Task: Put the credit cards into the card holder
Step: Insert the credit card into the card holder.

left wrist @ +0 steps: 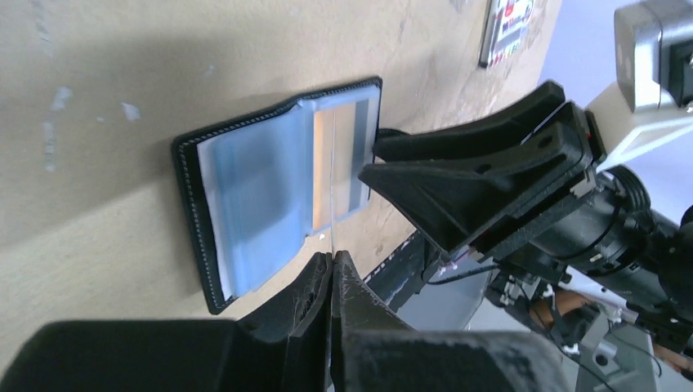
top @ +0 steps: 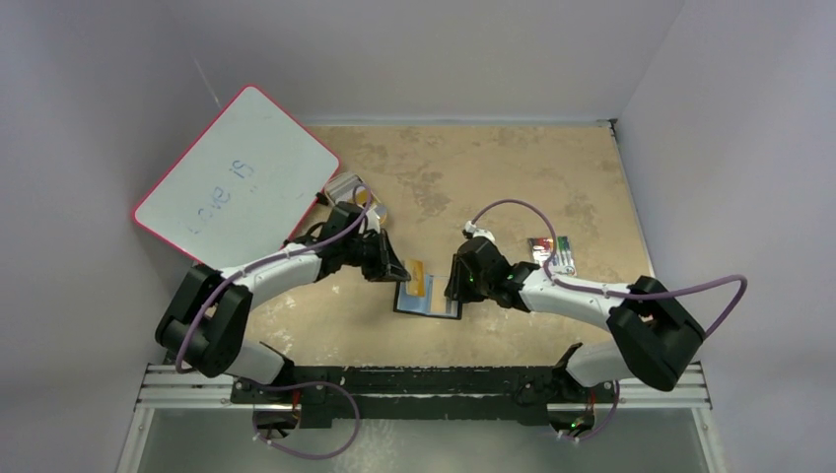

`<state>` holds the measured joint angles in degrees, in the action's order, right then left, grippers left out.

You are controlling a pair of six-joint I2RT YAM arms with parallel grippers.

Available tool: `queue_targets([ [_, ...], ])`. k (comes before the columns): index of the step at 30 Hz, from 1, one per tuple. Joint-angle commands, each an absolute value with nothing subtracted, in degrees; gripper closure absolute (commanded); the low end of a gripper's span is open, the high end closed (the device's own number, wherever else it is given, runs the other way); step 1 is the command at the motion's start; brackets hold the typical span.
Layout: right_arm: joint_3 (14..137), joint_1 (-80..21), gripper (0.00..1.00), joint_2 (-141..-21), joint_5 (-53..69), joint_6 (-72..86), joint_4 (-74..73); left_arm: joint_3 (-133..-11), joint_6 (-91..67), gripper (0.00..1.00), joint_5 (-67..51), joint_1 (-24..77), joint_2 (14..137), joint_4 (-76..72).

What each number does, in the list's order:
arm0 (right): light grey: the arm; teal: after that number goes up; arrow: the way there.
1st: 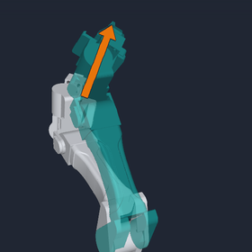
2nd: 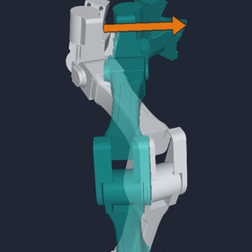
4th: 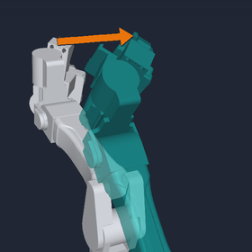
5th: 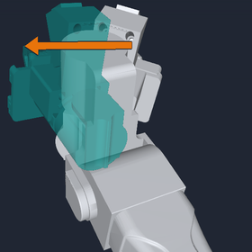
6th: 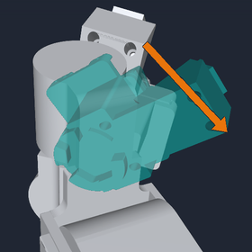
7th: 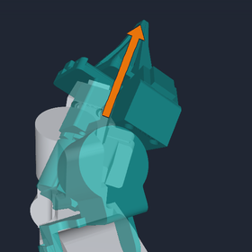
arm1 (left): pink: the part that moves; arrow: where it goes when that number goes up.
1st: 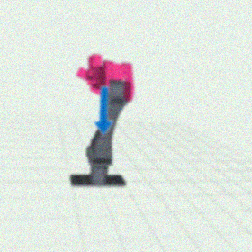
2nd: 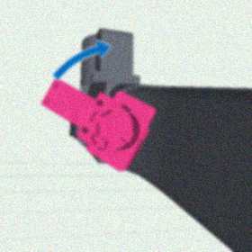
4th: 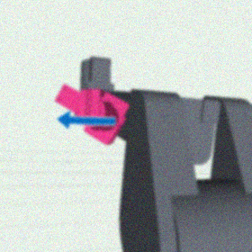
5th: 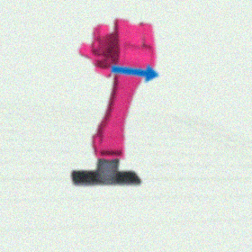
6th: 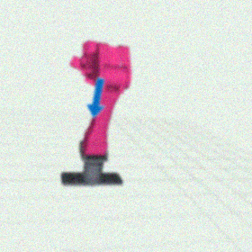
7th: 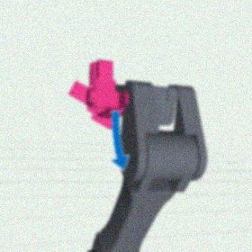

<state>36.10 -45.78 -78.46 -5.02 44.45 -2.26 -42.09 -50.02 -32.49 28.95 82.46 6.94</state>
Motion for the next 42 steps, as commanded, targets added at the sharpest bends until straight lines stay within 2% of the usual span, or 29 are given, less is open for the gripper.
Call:
queue_targets([
  [1, 37.1, -45.4, 0.65, -80.5, -6.2, 42.8, -2.2, -41.6, -52.3, 1.00, -36.4, 31.7, 84.9, 0.8],
  [8, 36.7, -45.3, 0.70, -82.1, -5.6, 42.9, -1.4, -41.8, -53.5, 1.00, -36.1, 33.6, 88.5, 0.5],
  [22, 35.0, -45.3, 0.72, -80.8, -5.2, 43.6, -0.8, -40.1, -52.9, 1.00, -33.9, 34.7, 93.2, 0.0],
  [28, 34.8, -45.3, 0.72, -80.4, -4.9, 43.6, -0.6, -40.8, -52.1, 0.90, -32.3, 34.8, 93.0, 0.6],
  [29, 34.8, -45.3, 0.72, -80.3, -4.9, 43.7, -0.6, -40.9, -52.1, 0.91, -32.2, 34.9, 92.9, 0.6],
  [31, 34.7, -45.3, 0.72, -80.3, -4.8, 43.8, -0.4, -41.1, -51.9, 1.00, -31.8, 34.9, 92.6, 0.6],
  [42, 33.4, -45.3, 0.73, -80.8, -3.8, 44.7, 0.9, -44.6, -43.8, 1.00, -28.7, 34.9, 92.1, 12.9],
])
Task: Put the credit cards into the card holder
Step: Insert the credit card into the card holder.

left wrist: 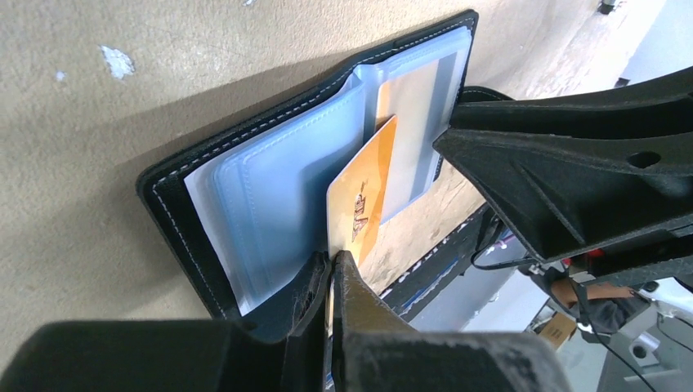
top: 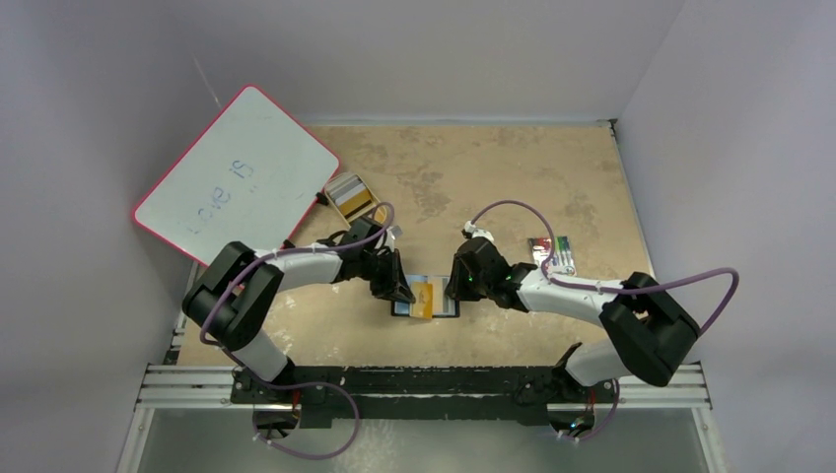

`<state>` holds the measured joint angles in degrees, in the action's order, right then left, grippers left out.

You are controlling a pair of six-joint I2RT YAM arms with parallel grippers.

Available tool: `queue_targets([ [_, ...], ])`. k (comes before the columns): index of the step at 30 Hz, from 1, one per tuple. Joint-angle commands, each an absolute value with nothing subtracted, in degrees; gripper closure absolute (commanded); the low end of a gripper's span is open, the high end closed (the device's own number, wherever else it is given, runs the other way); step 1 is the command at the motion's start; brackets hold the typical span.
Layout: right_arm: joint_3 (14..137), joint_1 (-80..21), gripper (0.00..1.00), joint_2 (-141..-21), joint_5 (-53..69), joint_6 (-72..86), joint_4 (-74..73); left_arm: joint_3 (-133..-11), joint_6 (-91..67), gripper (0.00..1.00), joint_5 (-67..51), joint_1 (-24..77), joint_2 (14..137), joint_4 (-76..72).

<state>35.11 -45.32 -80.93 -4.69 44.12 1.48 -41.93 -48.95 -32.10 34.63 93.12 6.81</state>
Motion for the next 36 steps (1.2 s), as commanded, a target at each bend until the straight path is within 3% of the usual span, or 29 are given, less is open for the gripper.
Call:
queue_targets([
  [1, 33.3, -45.3, 0.73, -80.8, -3.8, 44.8, 1.0, -45.2, -43.2, 1.00, -28.3, 34.9, 92.1, 13.7],
  [24, 33.6, -45.3, 0.79, -81.8, -3.9, 44.2, 1.1, -50.9, -39.5, 1.00, -25.5, 34.7, 92.2, 20.1],
  [36, 32.5, -45.3, 0.79, -81.8, -2.9, 44.6, 2.6, -47.4, -46.6, 1.00, -28.3, 34.7, 95.0, 10.7],
])
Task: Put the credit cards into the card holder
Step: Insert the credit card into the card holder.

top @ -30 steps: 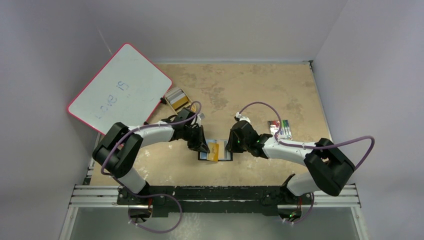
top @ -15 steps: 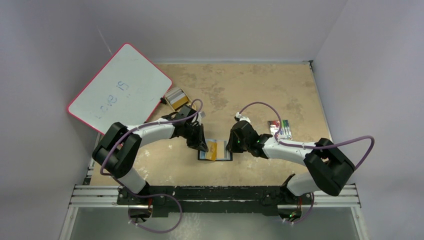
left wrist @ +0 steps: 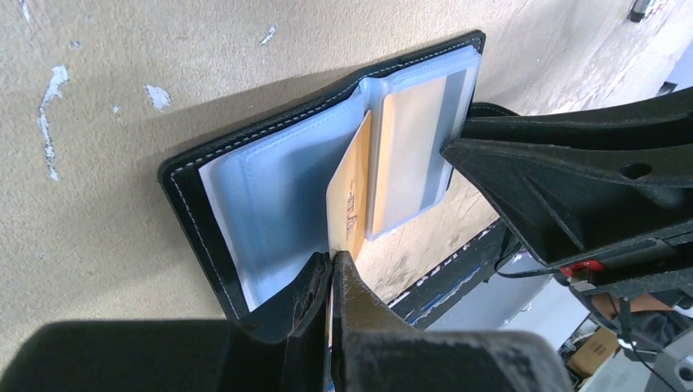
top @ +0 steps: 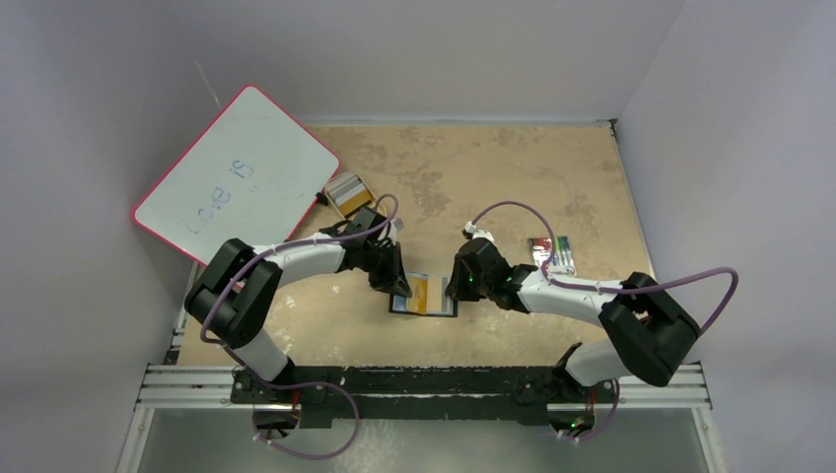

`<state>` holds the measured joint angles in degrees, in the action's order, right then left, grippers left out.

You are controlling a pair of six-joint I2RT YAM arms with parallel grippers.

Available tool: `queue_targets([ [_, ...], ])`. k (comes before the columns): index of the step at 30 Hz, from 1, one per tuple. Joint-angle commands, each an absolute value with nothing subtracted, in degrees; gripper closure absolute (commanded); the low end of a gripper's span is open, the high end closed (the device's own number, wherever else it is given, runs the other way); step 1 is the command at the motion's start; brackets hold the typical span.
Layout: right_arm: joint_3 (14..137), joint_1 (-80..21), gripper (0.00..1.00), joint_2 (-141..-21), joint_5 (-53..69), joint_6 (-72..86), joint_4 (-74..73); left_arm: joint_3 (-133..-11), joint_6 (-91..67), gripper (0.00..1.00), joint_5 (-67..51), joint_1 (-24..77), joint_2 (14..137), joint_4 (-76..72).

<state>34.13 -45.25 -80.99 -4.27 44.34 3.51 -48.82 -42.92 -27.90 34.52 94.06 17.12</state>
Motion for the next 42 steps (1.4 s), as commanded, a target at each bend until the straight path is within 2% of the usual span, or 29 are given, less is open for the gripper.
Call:
queue_targets([
  [1, 32.6, -45.3, 0.79, -81.9, -2.8, 44.6, 2.6, -47.0, -47.2, 1.00, -28.2, 34.7, 95.1, 10.0],
  [7, 32.5, -45.3, 0.79, -82.7, -2.8, 44.6, 3.6, -45.7, -48.2, 1.00, -29.5, 34.7, 95.8, 7.1],
  [14, 32.4, -45.3, 0.79, -82.0, -2.7, 44.6, 3.0, -50.1, -42.6, 1.00, -26.9, 34.7, 90.4, 17.2],
  [18, 31.8, -45.3, 0.79, -81.4, -2.0, 44.8, 3.7, -51.1, -42.8, 1.00, -26.9, 34.7, 88.2, 18.2],
  [26, 31.4, -45.3, 0.78, -81.4, -1.3, 44.9, 4.4, -51.0, -43.8, 1.00, -28.9, 34.7, 90.0, 15.1],
  [42, 30.6, -45.3, 0.77, -81.9, -0.7, 45.0, 5.2, -51.8, -37.6, 1.00, -25.7, 34.6, 95.6, 20.5],
])
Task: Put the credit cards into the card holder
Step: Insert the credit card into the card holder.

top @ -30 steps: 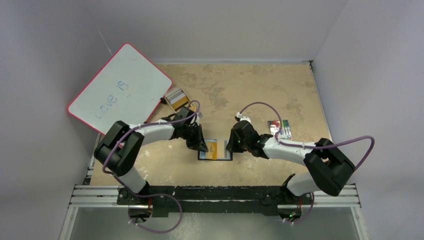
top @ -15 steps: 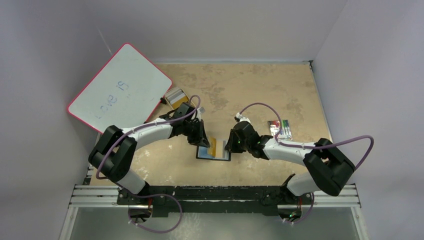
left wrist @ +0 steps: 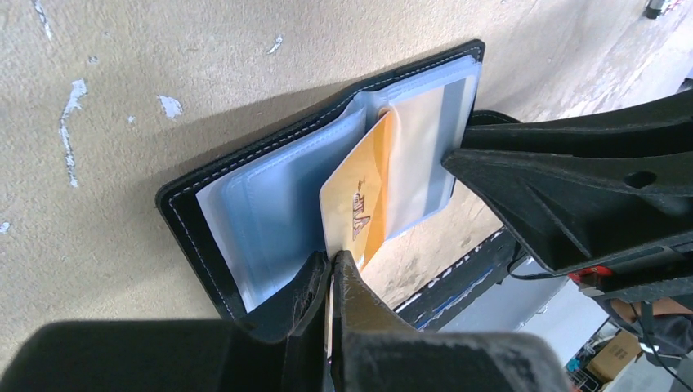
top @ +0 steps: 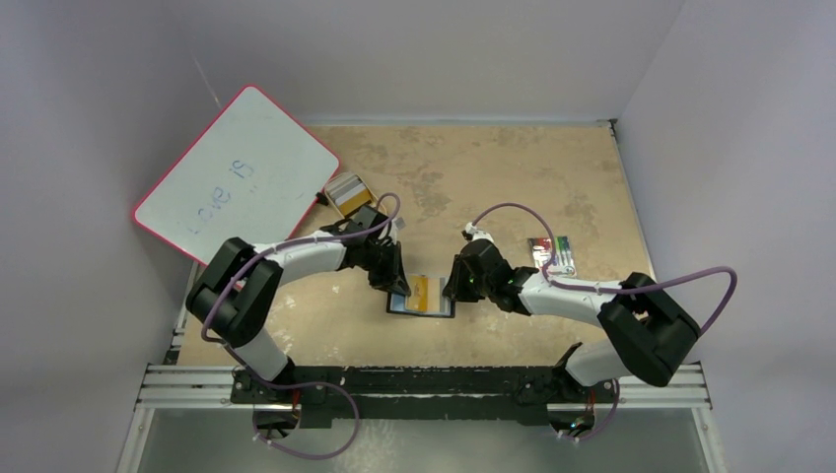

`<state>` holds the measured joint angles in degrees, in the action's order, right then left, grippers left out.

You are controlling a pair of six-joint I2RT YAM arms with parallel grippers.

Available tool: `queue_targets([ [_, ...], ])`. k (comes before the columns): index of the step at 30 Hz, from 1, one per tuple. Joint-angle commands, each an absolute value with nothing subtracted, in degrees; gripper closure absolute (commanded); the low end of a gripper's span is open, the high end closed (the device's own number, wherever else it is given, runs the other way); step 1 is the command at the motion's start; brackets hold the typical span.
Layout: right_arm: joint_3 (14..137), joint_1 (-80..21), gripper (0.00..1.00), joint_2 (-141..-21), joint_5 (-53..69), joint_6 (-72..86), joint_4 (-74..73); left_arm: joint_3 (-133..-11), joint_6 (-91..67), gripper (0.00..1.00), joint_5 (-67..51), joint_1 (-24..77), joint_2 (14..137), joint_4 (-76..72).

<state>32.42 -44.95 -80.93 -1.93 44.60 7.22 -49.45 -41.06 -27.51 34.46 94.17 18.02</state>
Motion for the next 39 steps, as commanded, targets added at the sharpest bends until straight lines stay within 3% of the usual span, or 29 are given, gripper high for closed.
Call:
queue_targets([
  [1, 30.6, -45.4, 0.77, -81.9, -0.7, 45.1, 5.1, -52.3, -36.9, 1.00, -25.0, 34.6, 95.8, 21.7],
  [15, 31.1, -45.4, 0.77, -82.4, -0.5, 45.0, 5.1, -58.2, -33.0, 1.00, -23.8, 33.2, 99.6, 25.8],
  [28, 31.0, -45.4, 0.78, -82.9, -1.2, 45.1, 6.0, -50.7, -43.8, 1.00, -30.4, 33.8, 96.7, 12.3],
  [39, 31.2, -45.3, 0.78, -82.7, -1.9, 45.3, 6.9, -48.9, -44.3, 1.00, -28.8, 34.1, 95.3, 10.2],
])
